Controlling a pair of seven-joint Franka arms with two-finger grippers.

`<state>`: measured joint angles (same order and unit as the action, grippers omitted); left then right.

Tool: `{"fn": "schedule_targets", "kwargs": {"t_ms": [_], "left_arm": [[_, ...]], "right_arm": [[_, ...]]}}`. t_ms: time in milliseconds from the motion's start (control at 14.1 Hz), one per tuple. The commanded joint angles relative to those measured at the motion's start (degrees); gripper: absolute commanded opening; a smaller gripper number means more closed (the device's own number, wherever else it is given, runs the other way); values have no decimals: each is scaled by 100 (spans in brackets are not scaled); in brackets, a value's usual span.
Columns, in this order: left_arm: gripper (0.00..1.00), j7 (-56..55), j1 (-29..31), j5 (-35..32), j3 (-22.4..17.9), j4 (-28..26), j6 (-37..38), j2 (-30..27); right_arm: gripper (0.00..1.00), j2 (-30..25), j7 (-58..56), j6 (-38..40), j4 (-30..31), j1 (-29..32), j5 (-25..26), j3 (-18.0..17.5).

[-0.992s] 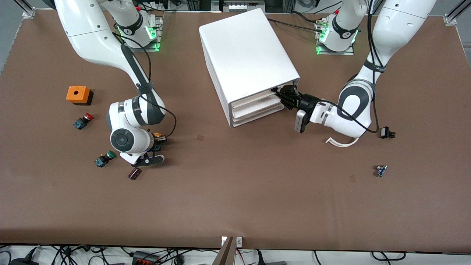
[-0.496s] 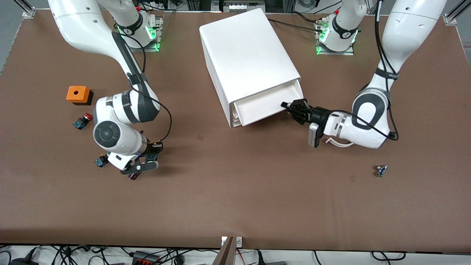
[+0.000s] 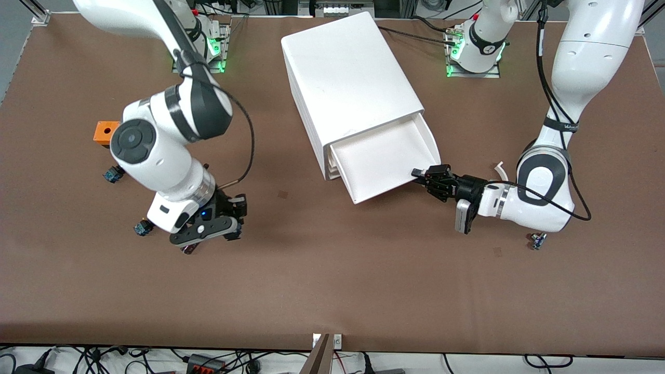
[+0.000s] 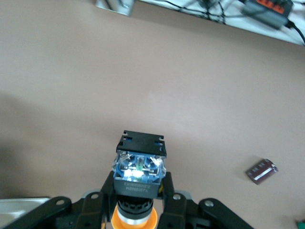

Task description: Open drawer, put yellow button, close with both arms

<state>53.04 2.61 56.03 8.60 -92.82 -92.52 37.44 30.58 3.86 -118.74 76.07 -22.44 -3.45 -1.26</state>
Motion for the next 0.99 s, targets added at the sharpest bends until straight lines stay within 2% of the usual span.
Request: {"fn": "schedule_targets", "kwargs": {"t_ms": [0,142,212,496,779,921], "left_arm": [[100,-354,99,-224,-69,194,58,1],[100,-994,117,-346,-87,229,286,-236],[100,-1450,135,-678,-87,299,357,-420],[100,-3383,143,-2277,-78,1291,1077,-562],[100,-4615,47,-4201,45,1486,1122,-799],[100,-4838,-49,-4713,63,1495,1087,-800]], "right_arm": [[0,-201,280,167,-188,-312,-59,-15],[0,-184,544,482,-600,-637,-42,3],[0,-149,702,649,-741,-787,-16,3],[0,0,1528,712,-1067,-1393,-15,38],[0,246,1819,660,-1427,-1886,-7,55],[0,343,1846,642,-1524,-2079,-7,64]]}}
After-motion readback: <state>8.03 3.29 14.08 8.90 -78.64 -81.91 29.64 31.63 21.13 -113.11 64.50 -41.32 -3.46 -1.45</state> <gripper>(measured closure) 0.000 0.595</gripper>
